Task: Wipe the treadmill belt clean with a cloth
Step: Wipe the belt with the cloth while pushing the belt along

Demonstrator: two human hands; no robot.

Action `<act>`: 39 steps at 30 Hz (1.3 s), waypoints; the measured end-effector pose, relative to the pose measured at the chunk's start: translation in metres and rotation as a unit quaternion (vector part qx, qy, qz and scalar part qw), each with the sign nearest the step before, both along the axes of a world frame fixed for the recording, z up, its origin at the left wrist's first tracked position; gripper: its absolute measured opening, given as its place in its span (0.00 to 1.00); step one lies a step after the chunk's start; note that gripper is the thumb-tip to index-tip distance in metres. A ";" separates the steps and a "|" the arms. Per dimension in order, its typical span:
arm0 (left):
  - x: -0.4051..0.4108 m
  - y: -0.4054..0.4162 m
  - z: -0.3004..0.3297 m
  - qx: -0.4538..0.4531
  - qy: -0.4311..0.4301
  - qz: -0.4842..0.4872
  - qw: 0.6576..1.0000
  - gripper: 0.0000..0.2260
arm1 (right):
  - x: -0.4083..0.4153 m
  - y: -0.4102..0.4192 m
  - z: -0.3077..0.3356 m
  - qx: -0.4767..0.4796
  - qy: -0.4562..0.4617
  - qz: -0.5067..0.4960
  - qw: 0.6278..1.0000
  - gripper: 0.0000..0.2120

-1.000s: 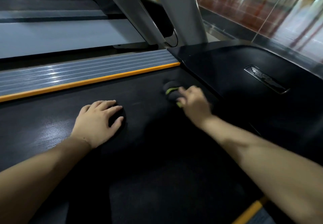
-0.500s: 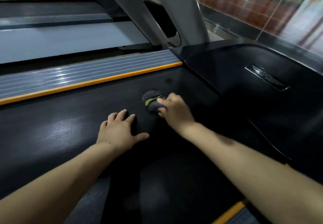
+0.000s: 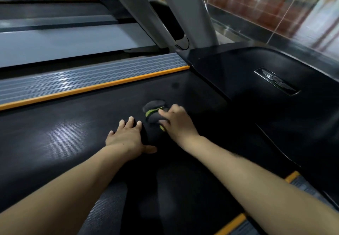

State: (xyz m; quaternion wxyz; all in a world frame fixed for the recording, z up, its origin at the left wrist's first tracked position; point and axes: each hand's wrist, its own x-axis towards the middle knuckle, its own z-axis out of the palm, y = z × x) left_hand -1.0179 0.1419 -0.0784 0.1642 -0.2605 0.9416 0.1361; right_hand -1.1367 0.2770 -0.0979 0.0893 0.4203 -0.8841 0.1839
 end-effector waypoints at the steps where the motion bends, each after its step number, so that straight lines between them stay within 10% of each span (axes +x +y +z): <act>1: 0.000 0.000 0.000 -0.003 0.001 -0.001 1.000 0.52 | -0.020 0.012 -0.003 0.019 0.025 -0.010 0.999 0.13; 8: -0.003 0.001 -0.003 -0.013 -0.002 -0.001 1.000 0.52 | -0.130 0.093 -0.008 -0.019 0.053 -0.270 0.961 0.12; 16: 0.000 0.000 -0.005 -0.005 0.004 0.001 1.000 0.52 | 0.000 0.012 0.003 0.032 0.013 -0.008 0.999 0.14; 25: 0.003 -0.001 -0.008 -0.012 0.015 -0.010 1.000 0.51 | -0.105 0.096 0.003 -0.001 0.018 -0.294 0.956 0.15; 34: 0.004 -0.002 -0.012 -0.005 0.019 -0.005 1.000 0.51 | 0.012 0.029 -0.005 0.017 0.044 -0.013 0.999 0.14; 39: 0.003 -0.003 -0.011 -0.002 0.017 -0.005 1.000 0.51 | -0.100 0.107 0.002 0.014 0.037 -0.259 0.965 0.14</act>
